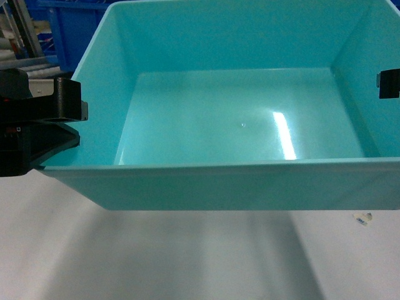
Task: Organize blue bins on left shelf correctly
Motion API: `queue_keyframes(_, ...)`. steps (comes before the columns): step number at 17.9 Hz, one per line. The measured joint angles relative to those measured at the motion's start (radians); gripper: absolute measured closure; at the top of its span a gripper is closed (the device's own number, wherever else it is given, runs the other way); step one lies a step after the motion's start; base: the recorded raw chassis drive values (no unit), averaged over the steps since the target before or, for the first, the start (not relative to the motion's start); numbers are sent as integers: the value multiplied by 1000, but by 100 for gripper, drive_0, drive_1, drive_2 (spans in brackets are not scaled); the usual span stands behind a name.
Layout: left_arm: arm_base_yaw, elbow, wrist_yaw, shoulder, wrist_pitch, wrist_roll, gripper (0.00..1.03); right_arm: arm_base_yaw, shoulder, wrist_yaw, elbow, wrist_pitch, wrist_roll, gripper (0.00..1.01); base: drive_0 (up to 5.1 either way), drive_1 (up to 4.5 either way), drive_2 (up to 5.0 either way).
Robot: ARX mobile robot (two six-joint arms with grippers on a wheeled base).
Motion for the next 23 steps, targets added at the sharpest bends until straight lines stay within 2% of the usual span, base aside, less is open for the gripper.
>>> queue_keyframes(9, 0, 0, 0, 0, 0, 1, 101, 0, 0, 0, 0, 1, -2, 99, 0, 0, 0)
queue_keyframes(14, 0, 0, 0, 2, 5, 5, 101, 0, 0, 0, 0, 4, -2, 99, 5, -391, 402)
queue_keyframes(23, 0, 0, 3, -1, 2, 5, 101, -5, 0, -2, 0, 1, -2, 99, -492, 222, 266)
